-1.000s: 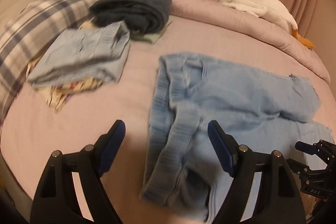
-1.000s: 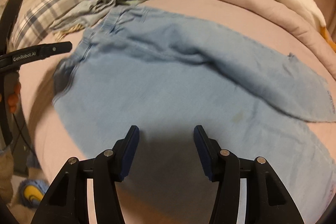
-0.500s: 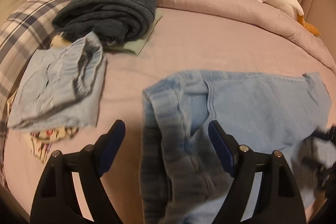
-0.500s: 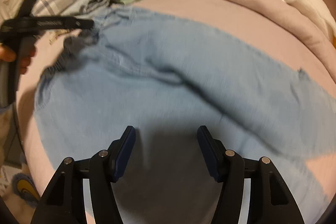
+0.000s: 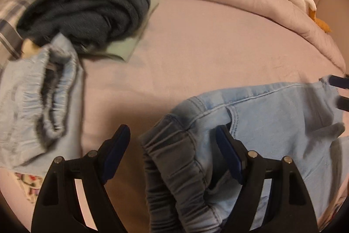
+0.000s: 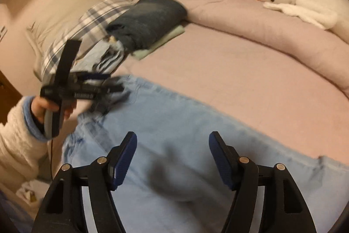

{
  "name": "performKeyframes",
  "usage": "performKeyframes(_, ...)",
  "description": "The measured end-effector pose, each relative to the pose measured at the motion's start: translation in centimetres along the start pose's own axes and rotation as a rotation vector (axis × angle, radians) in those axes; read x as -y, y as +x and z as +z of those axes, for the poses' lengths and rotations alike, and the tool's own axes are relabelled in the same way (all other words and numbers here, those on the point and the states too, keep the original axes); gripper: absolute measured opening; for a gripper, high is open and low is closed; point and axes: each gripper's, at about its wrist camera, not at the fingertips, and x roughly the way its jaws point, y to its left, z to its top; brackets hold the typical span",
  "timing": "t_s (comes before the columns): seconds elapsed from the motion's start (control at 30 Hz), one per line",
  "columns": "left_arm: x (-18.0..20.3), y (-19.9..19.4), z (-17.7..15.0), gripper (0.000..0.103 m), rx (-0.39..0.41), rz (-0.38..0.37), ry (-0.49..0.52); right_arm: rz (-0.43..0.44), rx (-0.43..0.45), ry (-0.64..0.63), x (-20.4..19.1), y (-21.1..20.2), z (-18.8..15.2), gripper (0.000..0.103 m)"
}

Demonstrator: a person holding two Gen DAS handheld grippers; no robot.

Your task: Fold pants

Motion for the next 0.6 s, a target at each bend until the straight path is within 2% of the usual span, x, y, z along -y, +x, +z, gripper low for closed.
performKeyframes(0.07, -0.5, 0.6, 0.2, 0.074, -0.015, -0.049, -0.033, -0.072, -0.017, 0.01, 1.1, 0.4, 0.7, 0.069)
performKeyframes(0.17, -0.5, 0.8, 0.5, 0.061, -0.01, -0.07, -0.048, -0.191, -0.116, -0.052, 2.3, 3.5, 1.4, 0.069)
performKeyframes(0.3, 0.0, 0.9, 0.7, 0.053, -0.016, -0.062, -0.009, -0.255, -0.242, -0.181, 3.2, 8.0, 1.2, 0.069)
performKeyframes(0.37, 0.3, 1.0, 0.8, 0.05, -0.017, -0.062, 0.011, -0.233, -0.273, -0.197, 3.7, 9.3, 1.3, 0.069)
performKeyframes(0.5, 0.5, 1.2, 1.0, 0.043, -0.019, -0.061, 0.031, -0.174, -0.281, -0.181, 4.2, 9.9, 1.6, 0.069)
performKeyframes(0.57, 0.8, 1.0, 1.1, 0.041, -0.014, -0.054, 0.037, -0.147, -0.279, -0.17, 3.9, 9.8, 1.4, 0.06)
performKeyframes(0.6, 0.9, 0.8, 1.1, 0.041, -0.009, -0.049, 0.04, -0.131, -0.277, -0.167, 3.8, 9.8, 1.5, 0.047)
